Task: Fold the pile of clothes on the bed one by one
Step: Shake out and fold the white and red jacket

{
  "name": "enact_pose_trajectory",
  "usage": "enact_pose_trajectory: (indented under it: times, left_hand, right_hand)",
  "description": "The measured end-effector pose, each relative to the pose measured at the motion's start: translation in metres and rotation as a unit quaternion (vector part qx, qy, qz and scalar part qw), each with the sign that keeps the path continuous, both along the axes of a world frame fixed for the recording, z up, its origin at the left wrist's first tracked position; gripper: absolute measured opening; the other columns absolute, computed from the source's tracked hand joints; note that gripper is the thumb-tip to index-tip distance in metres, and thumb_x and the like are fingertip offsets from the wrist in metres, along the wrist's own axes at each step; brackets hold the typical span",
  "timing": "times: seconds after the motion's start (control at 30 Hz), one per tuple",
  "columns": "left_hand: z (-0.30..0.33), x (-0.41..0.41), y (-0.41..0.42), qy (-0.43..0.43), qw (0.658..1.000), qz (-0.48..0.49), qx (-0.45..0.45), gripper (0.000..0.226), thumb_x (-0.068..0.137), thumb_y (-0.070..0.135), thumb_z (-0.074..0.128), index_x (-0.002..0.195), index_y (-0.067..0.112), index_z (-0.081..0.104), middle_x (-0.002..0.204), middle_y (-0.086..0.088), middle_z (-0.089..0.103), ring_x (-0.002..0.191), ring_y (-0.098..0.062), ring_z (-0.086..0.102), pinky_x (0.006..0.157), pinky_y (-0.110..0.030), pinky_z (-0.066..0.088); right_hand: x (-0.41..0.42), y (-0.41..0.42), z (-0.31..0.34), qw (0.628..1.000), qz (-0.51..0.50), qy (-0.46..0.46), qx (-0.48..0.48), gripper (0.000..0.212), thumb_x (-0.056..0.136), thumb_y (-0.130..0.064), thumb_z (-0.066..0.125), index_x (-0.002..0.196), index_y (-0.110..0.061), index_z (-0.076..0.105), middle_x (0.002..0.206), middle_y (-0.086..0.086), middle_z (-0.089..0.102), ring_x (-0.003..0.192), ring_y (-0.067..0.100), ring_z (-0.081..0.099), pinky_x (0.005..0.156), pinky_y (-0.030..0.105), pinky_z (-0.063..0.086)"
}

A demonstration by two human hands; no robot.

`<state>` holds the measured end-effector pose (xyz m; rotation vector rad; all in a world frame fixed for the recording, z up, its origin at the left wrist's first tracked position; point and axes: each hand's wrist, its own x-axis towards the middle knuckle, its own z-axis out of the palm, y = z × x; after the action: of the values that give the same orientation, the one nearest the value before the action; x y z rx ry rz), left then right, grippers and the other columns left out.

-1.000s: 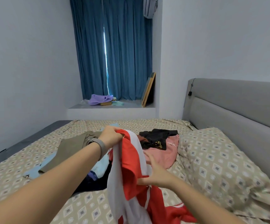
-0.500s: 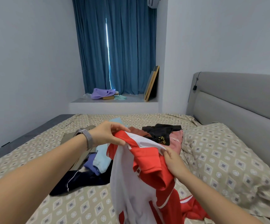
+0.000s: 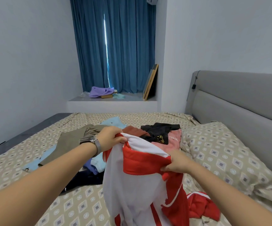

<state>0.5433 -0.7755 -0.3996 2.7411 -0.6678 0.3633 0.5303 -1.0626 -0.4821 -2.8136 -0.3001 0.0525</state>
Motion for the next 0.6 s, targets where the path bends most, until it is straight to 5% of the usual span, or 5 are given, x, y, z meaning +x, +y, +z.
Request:
enact_pose_trajectory:
  times: [0.13, 0.2, 0.3, 0.47, 0.6]
  left_hand:
    - [0.004, -0.007, 0.002, -0.016, 1.0, -0.008, 0.002, 0.027, 0.084, 0.03, 0.073, 0.073, 0.012, 0.056, 0.07, 0.003, 0.051, 0.067, -0.014, 0.042, 0.059, -0.016, 0.03]
    - [0.008, -0.014, 0.003, -0.02, 0.999, -0.021, 0.016, 0.026, 0.078, 0.029, 0.079, 0.074, 0.021, 0.055, 0.07, 0.011, 0.046, 0.067, -0.008, 0.04, 0.061, -0.01, 0.029]
    - [0.019, -0.024, 0.007, -0.052, 0.998, -0.002, -0.033, 0.022, 0.079, 0.032, 0.077, 0.085, 0.012, 0.068, 0.079, -0.001, 0.058, 0.077, -0.018, 0.049, 0.061, -0.012, 0.03]
    - [0.058, -0.049, 0.014, -0.065, 0.975, 0.078, -0.199, 0.016, 0.088, 0.03, 0.067, 0.076, 0.02, 0.065, 0.077, -0.003, 0.063, 0.078, -0.025, 0.058, 0.072, -0.038, 0.05]
    - [0.095, -0.076, 0.013, -0.144, 0.95, 0.104, -0.256, 0.018, 0.087, 0.031, 0.068, 0.085, 0.014, 0.071, 0.079, 0.001, 0.064, 0.082, -0.025, 0.058, 0.073, -0.038, 0.051]
  right_hand:
    - [-0.02, -0.012, 0.004, 0.992, -0.011, 0.005, 0.129, 0.038, 0.087, -0.023, 0.068, 0.124, -0.026, 0.06, 0.113, -0.007, 0.064, 0.106, 0.016, 0.059, 0.078, 0.014, 0.047]
    - [-0.03, -0.015, 0.006, 0.975, -0.027, -0.021, 0.219, 0.034, 0.089, -0.016, 0.065, 0.122, -0.02, 0.061, 0.113, -0.006, 0.064, 0.11, 0.019, 0.061, 0.088, 0.025, 0.05]
    - [-0.038, -0.014, 0.025, 0.94, -0.079, -0.099, 0.317, 0.02, 0.088, -0.011, 0.067, 0.108, -0.012, 0.065, 0.098, 0.008, 0.069, 0.092, 0.027, 0.066, 0.08, 0.04, 0.054]
    - [-0.052, 0.001, 0.09, 0.913, -0.086, -0.269, 0.294, 0.02, 0.086, -0.018, 0.07, 0.102, -0.007, 0.062, 0.093, 0.007, 0.066, 0.086, 0.025, 0.058, 0.071, 0.033, 0.042]
    - [-0.064, 0.008, 0.144, 0.891, -0.069, -0.356, 0.274, 0.025, 0.086, -0.016, 0.072, 0.102, -0.003, 0.059, 0.098, 0.014, 0.067, 0.088, 0.03, 0.059, 0.067, 0.029, 0.036]
